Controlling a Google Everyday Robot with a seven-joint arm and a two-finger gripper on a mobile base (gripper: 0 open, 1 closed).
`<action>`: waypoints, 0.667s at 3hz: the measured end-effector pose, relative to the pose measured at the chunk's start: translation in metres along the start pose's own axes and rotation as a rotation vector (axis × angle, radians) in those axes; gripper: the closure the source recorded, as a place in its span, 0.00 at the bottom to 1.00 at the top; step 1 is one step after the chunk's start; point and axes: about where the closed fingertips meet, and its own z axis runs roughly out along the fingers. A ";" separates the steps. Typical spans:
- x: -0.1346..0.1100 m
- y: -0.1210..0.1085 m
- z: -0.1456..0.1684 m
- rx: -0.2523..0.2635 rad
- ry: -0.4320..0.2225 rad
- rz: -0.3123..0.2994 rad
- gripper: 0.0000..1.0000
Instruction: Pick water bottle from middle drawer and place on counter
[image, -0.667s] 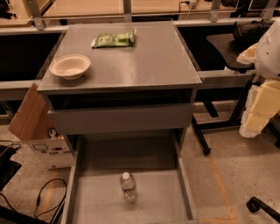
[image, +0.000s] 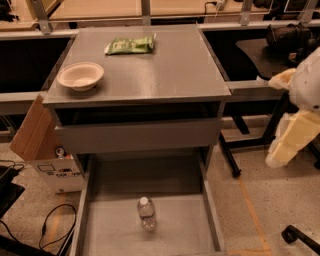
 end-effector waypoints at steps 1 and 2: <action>0.020 0.007 0.048 -0.012 -0.176 0.026 0.00; 0.025 0.002 0.107 0.008 -0.400 0.055 0.00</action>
Offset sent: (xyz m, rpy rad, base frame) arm 0.0803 0.0072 -0.1537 0.6879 -0.3650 0.0746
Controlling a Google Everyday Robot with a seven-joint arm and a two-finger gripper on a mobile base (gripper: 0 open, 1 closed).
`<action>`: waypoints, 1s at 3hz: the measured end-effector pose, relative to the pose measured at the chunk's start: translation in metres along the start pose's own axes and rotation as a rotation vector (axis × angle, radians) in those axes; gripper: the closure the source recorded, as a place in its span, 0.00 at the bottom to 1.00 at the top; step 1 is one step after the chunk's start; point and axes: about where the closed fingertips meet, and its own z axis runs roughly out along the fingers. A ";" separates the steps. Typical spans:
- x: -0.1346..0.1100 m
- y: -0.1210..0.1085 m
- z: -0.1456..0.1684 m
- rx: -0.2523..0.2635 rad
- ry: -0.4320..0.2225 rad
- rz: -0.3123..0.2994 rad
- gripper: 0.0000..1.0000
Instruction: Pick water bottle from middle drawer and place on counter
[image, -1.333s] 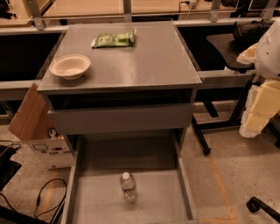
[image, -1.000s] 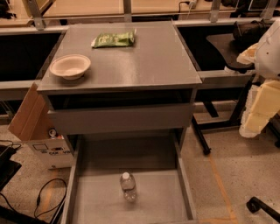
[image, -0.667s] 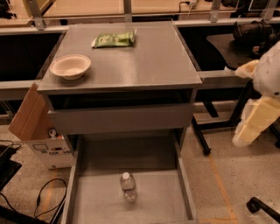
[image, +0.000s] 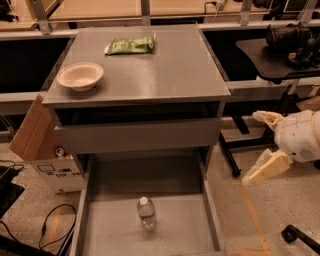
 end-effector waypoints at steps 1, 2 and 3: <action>0.011 -0.010 0.048 0.054 -0.201 0.018 0.00; 0.009 -0.015 0.060 0.068 -0.241 -0.009 0.00; 0.009 -0.014 0.063 0.059 -0.249 0.004 0.00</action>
Offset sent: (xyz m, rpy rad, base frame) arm 0.0232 0.0138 -0.0349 0.1626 -0.0891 -0.0070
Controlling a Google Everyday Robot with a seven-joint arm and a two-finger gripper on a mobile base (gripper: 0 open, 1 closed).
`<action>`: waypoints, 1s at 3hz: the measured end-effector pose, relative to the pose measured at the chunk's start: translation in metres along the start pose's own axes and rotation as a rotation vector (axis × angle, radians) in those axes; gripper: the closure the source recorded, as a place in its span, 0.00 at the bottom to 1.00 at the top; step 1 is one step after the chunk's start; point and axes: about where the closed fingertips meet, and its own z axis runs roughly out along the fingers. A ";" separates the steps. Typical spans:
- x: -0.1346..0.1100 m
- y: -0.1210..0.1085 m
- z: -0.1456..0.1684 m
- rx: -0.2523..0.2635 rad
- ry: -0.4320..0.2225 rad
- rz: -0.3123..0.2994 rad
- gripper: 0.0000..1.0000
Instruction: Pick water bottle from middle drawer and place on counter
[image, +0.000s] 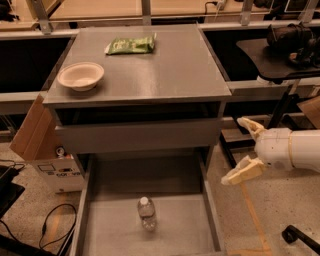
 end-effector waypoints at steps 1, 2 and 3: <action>0.017 0.025 0.042 -0.067 -0.079 0.047 0.00; 0.032 0.063 0.100 -0.162 -0.174 0.084 0.00; 0.047 0.093 0.152 -0.215 -0.246 0.111 0.00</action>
Offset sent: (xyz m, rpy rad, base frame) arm -0.0199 0.1333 -0.1584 0.3269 0.1362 0.2281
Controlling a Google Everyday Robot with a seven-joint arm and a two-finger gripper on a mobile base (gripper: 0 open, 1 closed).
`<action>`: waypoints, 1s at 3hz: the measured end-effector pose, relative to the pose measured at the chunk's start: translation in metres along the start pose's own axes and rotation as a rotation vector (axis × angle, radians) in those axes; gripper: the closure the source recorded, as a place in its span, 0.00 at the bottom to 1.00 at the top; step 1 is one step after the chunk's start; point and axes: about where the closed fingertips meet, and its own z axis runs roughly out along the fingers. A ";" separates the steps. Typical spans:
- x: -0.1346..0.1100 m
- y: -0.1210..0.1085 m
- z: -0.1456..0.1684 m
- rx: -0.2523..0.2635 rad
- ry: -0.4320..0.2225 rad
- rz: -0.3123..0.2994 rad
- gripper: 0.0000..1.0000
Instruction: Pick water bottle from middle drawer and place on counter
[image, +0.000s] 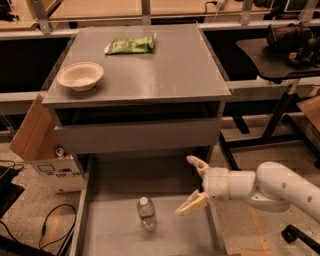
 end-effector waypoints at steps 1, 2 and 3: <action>0.034 0.014 0.046 -0.015 -0.037 0.008 0.00; 0.065 0.022 0.081 -0.019 -0.049 -0.002 0.00; 0.089 0.032 0.116 -0.037 -0.057 0.005 0.00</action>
Offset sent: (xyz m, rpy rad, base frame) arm -0.0014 0.0840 -0.1434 0.0530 -0.0278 0.0258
